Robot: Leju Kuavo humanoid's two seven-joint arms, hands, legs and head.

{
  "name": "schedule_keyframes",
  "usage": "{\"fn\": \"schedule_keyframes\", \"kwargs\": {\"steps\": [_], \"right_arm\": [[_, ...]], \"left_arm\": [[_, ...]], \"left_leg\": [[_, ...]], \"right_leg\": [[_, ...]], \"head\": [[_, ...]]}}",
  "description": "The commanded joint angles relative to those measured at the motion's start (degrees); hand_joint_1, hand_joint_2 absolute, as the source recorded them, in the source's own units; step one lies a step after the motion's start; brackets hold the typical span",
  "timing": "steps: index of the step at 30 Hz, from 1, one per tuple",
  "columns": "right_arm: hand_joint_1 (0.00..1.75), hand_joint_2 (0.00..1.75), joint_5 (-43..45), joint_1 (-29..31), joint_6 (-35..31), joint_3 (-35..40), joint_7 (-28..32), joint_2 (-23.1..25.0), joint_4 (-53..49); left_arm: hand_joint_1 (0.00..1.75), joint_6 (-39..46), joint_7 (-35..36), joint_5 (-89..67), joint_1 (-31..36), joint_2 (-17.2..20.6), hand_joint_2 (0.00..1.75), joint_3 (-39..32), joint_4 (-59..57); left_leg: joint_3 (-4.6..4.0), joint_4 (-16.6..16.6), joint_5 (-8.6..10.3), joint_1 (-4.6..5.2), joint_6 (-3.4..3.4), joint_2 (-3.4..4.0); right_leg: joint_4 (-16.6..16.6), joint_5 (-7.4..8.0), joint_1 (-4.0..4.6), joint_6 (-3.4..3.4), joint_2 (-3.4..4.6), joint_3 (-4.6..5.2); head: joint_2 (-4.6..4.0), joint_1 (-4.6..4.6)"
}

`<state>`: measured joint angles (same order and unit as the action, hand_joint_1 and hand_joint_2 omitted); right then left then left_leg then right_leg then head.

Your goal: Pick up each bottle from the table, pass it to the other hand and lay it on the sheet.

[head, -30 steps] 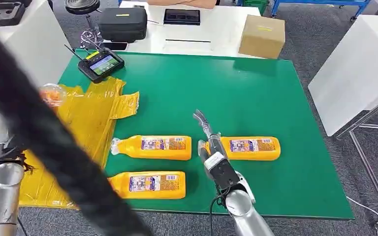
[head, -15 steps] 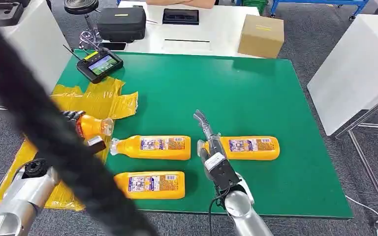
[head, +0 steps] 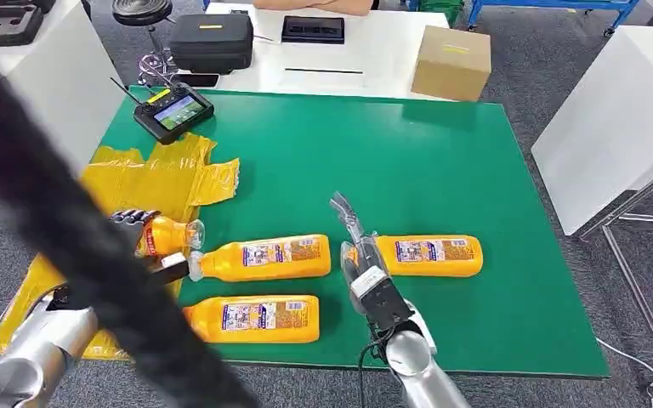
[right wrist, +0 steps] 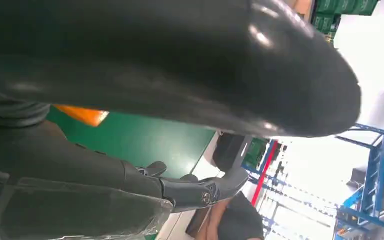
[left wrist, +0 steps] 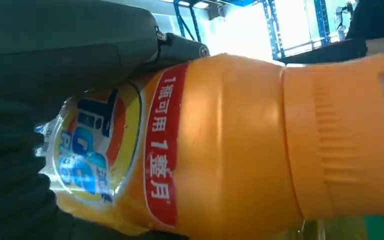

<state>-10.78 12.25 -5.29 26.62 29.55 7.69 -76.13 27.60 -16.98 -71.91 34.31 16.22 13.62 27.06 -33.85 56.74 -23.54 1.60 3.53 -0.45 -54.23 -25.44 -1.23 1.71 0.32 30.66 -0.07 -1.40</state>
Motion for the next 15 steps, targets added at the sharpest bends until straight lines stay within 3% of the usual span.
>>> {"fn": "schedule_keyframes", "kwargs": {"steps": [1,5,11,15], "right_arm": [[0.00,0.00,0.6,2.2,-0.1,2.7,0.1,-1.4,3.6],[0.00,0.00,0.7,3.1,0.2,3.5,-0.1,-0.9,4.4],[0.00,0.00,0.7,3.5,0.2,3.9,-0.2,-0.8,5.1],[0.00,0.00,-0.3,3.6,-1.6,4.3,-0.7,-1.3,5.7]], "left_arm": [[0.00,1.0,-0.1,1.8,1.8,1.4,0.00,1.4,-5.4],[0.00,7.1,-1.5,5.6,0.4,1.9,0.00,-2.2,-3.8],[0.00,9.1,-1.5,5.9,-0.2,2.0,0.00,-2.9,-3.2],[0.00,12.4,-6.1,13.8,-1.9,1.5,0.00,-9.0,0.5]], "left_leg": [[0.24,-0.1,-0.01,-0.09,-0.37,0.14],[0.23,-0.1,-0.02,-0.07,-0.31,0.12],[0.20,-0.1,-0.01,-0.10,-0.32,0.09],[0.12,-0.1,-0.01,-0.10,-0.27,0.07]], "right_leg": [[0.1,0.02,0.06,-0.17,0.08,-0.23],[0.0,0.01,0.05,-0.14,0.11,-0.19],[0.0,-0.02,0.03,-0.14,0.05,-0.20],[0.0,-0.01,0.03,-0.13,0.06,-0.13]], "head": [[0.00,0.02],[0.00,0.00],[0.00,0.02],[0.00,0.02]]}}
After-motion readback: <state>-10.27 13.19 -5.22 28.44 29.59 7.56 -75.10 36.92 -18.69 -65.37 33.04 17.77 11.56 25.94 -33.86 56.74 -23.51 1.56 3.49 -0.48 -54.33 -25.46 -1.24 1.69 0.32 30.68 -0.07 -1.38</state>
